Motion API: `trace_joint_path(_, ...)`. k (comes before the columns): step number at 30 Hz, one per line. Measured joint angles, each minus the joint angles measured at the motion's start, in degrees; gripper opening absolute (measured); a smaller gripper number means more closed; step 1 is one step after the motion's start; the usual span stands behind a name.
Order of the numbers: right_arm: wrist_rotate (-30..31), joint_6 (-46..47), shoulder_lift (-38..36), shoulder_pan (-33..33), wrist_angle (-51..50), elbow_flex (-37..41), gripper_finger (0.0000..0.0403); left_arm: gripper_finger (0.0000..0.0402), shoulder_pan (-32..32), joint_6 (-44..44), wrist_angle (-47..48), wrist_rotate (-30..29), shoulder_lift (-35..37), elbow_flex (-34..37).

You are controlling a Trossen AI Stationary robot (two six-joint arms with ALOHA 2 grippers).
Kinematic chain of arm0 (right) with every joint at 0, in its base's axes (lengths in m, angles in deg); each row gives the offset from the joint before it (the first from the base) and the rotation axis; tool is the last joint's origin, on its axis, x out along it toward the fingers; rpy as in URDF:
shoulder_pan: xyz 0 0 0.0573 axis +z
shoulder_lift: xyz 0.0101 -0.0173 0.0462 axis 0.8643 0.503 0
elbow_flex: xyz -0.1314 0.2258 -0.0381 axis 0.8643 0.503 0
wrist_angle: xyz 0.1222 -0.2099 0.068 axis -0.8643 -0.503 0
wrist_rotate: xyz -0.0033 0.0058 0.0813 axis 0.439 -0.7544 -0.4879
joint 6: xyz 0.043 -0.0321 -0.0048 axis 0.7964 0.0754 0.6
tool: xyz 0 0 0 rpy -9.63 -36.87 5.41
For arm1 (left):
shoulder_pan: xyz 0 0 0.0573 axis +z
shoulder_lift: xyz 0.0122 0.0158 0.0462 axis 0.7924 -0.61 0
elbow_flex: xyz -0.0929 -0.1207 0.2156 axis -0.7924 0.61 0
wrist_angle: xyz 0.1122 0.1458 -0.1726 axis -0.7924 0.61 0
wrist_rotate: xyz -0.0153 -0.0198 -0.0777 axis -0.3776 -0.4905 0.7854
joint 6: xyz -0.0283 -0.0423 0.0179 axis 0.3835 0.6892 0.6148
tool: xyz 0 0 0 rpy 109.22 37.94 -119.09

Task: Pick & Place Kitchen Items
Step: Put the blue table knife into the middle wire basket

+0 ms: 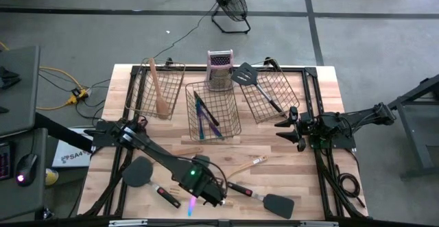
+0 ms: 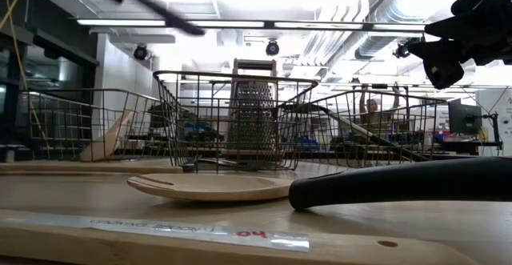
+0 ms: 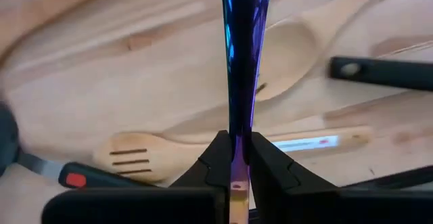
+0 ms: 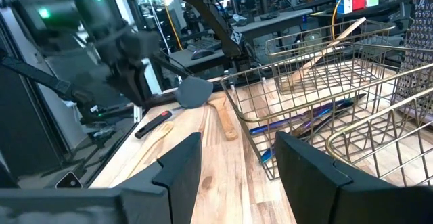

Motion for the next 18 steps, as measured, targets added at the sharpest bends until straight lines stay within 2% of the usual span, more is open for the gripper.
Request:
trace_joint_path(4,0.0,-0.01,0.0,0.0,0.0,0.0,0.018,0.0025,0.51,-2.74,2.75,-3.59,0.02,-4.44)
trace_joint_path(12,0.01,0.0,0.0,0.0,0.0,0.0,0.018,0.0025,3.25,-15.36,4.9,-9.43,0.04,-12.6)
trace_joint_path(18,-0.01,0.0,0.0,-0.02,0.0,-0.01,0.018,0.0025,6.67,-25.88,5.58,-11.19,1.74,-12.86)
